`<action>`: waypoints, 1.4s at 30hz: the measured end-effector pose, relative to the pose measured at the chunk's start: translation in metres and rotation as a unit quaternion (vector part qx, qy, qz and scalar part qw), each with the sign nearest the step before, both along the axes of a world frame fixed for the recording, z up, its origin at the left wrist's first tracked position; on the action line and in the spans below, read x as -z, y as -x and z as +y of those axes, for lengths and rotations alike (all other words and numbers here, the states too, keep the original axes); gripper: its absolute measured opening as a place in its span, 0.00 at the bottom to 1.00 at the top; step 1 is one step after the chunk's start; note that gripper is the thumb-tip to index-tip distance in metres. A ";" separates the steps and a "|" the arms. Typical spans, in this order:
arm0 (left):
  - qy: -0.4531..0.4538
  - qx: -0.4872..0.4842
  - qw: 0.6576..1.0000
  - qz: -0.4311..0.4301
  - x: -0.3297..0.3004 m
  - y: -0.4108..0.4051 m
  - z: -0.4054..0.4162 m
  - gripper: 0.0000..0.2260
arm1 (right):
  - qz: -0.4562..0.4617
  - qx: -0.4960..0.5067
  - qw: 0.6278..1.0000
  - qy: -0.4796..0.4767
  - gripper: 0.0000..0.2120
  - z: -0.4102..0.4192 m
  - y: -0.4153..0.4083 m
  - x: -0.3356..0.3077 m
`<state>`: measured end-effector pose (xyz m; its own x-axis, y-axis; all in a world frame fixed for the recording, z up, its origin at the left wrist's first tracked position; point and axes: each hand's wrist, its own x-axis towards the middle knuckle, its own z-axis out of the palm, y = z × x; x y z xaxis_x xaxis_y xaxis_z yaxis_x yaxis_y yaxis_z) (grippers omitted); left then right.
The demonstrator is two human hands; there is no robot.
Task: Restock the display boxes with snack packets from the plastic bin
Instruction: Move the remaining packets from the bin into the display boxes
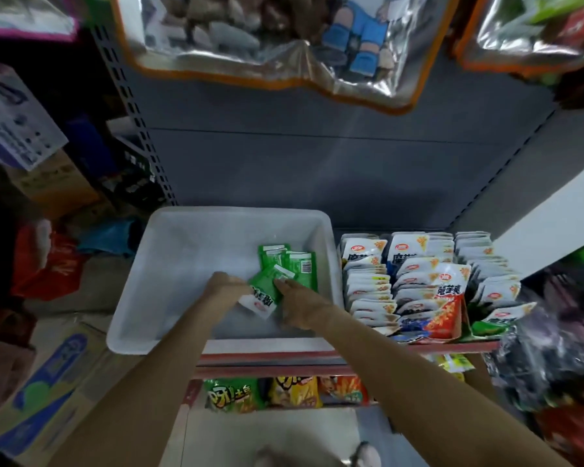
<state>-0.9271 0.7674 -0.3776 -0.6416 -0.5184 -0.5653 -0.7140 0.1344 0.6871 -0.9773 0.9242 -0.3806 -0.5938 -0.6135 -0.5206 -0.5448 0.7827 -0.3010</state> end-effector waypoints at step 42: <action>0.339 0.421 0.837 0.091 -0.096 0.121 0.359 0.27 | 0.100 0.266 0.836 0.469 0.05 0.383 0.142 -0.118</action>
<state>-1.0481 1.1261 -0.2812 -0.9841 -0.0018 -0.1778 -0.0626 0.9395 0.3369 -1.1195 1.3071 -0.2625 -0.9299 -0.3182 0.1846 -0.3086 0.4017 -0.8622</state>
